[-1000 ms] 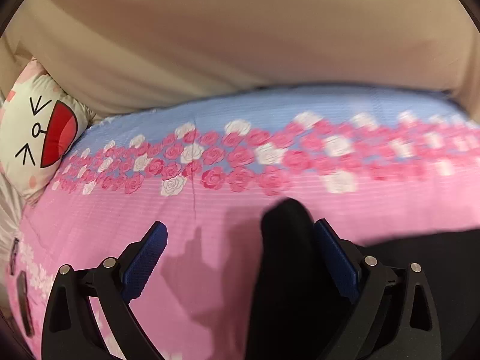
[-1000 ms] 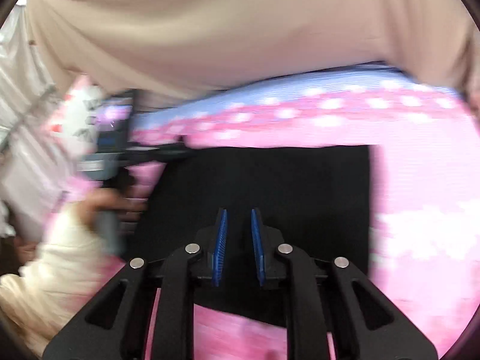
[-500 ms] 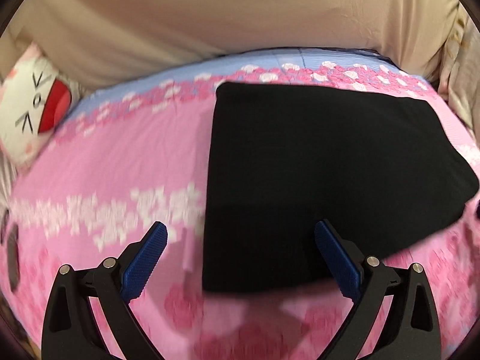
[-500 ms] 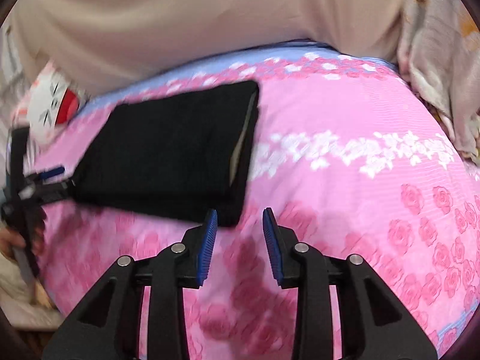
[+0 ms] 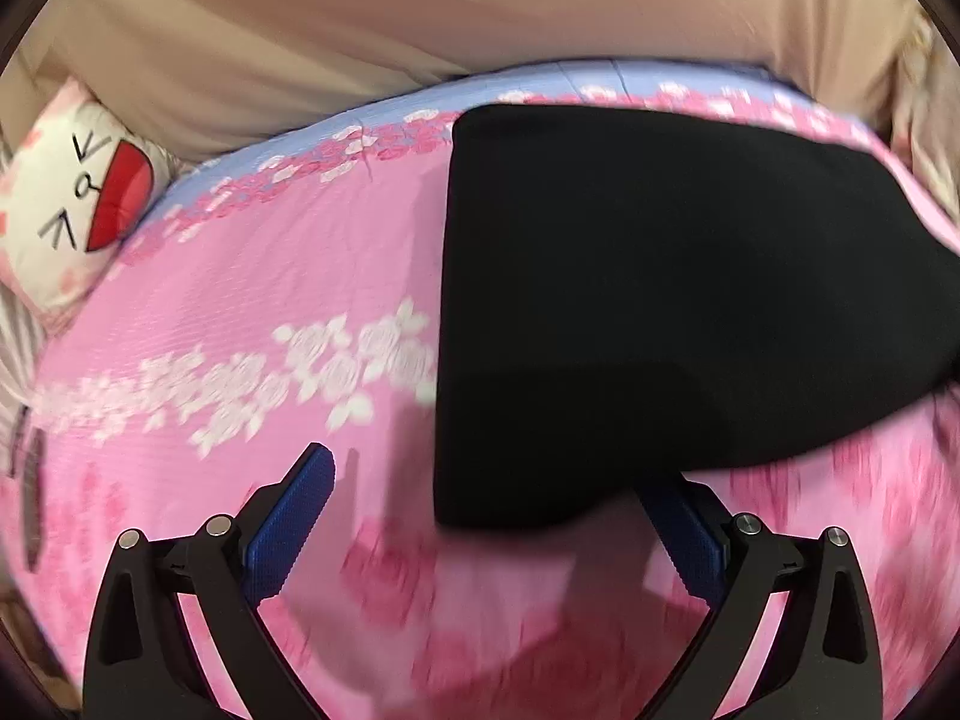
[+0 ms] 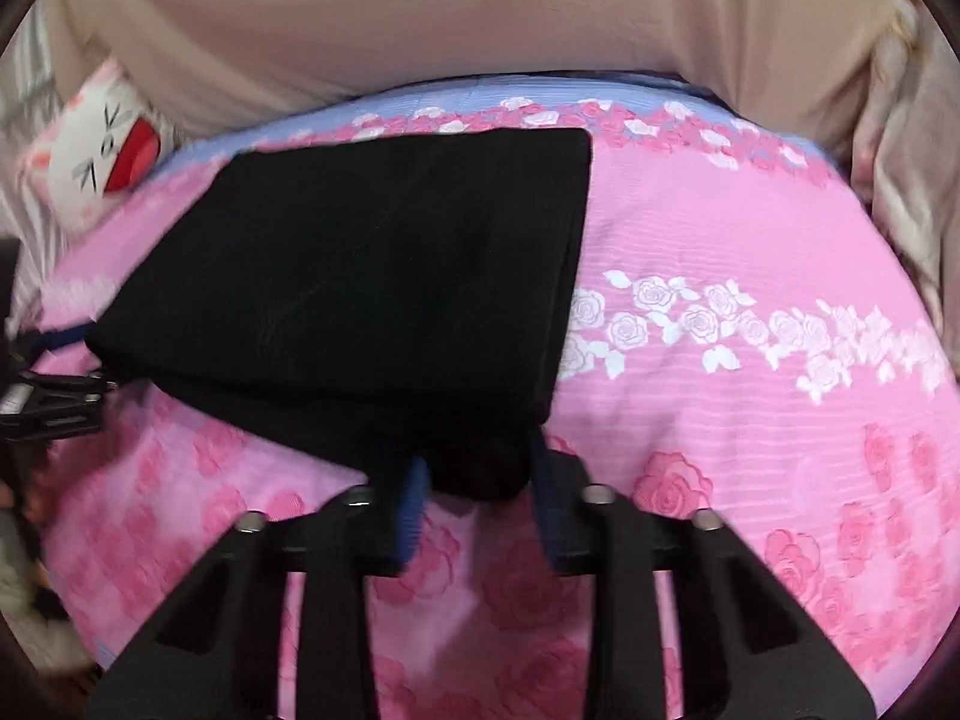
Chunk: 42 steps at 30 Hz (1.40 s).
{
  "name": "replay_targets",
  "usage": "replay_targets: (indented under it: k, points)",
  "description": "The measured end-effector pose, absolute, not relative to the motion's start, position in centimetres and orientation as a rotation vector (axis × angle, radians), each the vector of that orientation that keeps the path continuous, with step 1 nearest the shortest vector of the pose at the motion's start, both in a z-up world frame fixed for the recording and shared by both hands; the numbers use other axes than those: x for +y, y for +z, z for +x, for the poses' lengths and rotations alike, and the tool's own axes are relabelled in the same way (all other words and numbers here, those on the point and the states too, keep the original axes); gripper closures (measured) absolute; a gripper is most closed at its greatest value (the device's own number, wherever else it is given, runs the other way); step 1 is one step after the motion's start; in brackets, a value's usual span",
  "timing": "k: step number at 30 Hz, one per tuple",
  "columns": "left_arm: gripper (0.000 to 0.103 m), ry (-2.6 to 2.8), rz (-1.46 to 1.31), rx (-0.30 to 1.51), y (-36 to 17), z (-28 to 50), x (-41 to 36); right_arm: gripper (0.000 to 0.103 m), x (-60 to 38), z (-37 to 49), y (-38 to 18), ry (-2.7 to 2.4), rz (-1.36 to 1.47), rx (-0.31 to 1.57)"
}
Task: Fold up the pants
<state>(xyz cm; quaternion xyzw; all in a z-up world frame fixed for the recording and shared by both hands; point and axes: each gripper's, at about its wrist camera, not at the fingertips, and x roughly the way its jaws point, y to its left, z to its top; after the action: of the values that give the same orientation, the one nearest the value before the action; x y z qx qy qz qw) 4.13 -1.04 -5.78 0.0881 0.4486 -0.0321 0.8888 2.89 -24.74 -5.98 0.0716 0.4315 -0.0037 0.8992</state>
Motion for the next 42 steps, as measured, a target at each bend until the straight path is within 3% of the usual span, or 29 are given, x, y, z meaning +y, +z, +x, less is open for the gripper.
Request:
replay_targets:
  k: [3,5,6,7,9,10,11,12,13,15,17,18,19,26,30,34,35,36,37,38,40,42]
  points:
    - [0.051,-0.208,0.064,0.987,-5.2,4.5,-0.4,0.09,-26.1,1.3,-4.5,0.0,0.274,0.854]
    - [0.044,-0.188,0.14,0.968,-5.3,3.6,-0.9,0.091,-27.0,1.0,-5.6,-0.015,0.301,0.891]
    - [0.032,-0.163,0.177,0.937,-5.6,3.2,-1.0,0.091,-27.5,1.2,-7.5,-0.009,0.324,0.94]
    - [0.027,-0.135,0.192,0.924,-5.6,3.0,-1.0,0.09,-27.8,0.9,-7.5,0.002,0.355,0.914]
    - [0.028,-0.149,0.185,0.956,-4.9,2.5,-0.8,0.087,-27.9,0.5,-6.7,0.013,0.384,0.919]
    - [0.022,-0.151,0.185,0.962,-4.4,2.1,-0.7,0.082,-27.8,0.0,-6.0,0.002,0.365,0.904]
    - [0.017,-0.148,0.197,0.952,-3.6,1.4,-0.6,0.075,-27.7,-0.3,-5.4,-0.004,0.351,0.896]
    - [0.011,-0.143,0.207,0.931,-3.0,0.9,-0.7,0.057,-27.7,-0.8,-4.6,-0.006,0.34,0.883]
    - [0.011,-0.132,0.218,0.905,-2.3,0.5,-0.6,0.043,-27.8,-1.3,-3.8,-0.017,0.338,0.858]
    - [0.011,-0.114,0.234,0.883,-1.3,0.0,-0.6,0.042,-27.9,-1.5,-2.8,-0.004,0.355,0.826]
    - [0.011,-0.13,0.206,0.886,-0.7,0.3,-0.6,0.027,-28.0,-1.0,-2.3,0.065,0.415,0.805]
    - [0.011,-0.137,0.182,0.894,-0.6,0.4,-0.5,0.009,-28.1,-0.4,-2.5,0.111,0.464,0.804]
    - [0.011,-0.156,0.146,0.906,-0.6,0.8,-0.2,0.008,-28.1,0.2,-2.9,0.132,0.491,0.813]
    - [0.011,-0.313,-0.371,1.009,-1.2,5.1,6.4,0.007,-32.0,2.3,-7.0,0.18,0.782,0.844]
    - [0.012,-0.362,-0.489,1.163,-4.9,8.8,6.6,0.007,-32.5,4.0,-8.3,0.254,0.875,0.853]
    - [0.012,-0.474,-0.455,1.204,-4.9,9.7,3.5,0.008,-30.5,5.2,-8.3,0.302,0.879,0.871]
    - [0.012,-0.461,-0.419,1.195,-4.9,9.8,2.6,0.014,-29.9,5.5,-8.4,0.273,0.848,0.876]
    - [0.012,-0.453,-0.363,1.19,-4.8,9.9,1.6,0.031,-29.3,5.7,-8.4,0.247,0.81,0.887]
    - [0.027,-0.438,-0.327,1.184,-4.7,10.0,1.1,0.059,-28.8,5.9,-8.5,0.215,0.777,0.896]
    - [0.038,-0.415,-0.305,1.175,-4.5,9.9,0.8,0.062,-28.8,5.8,-8.4,0.22,0.783,0.898]
    - [0.074,-0.415,-0.296,1.165,-3.9,9.6,1.2,0.07,-28.5,5.2,-7.7,0.216,0.755,0.894]
    - [0.078,-0.456,-0.317,1.16,-2.8,8.4,2.3,0.072,-28.1,3.7,-6.3,0.244,0.754,0.882]
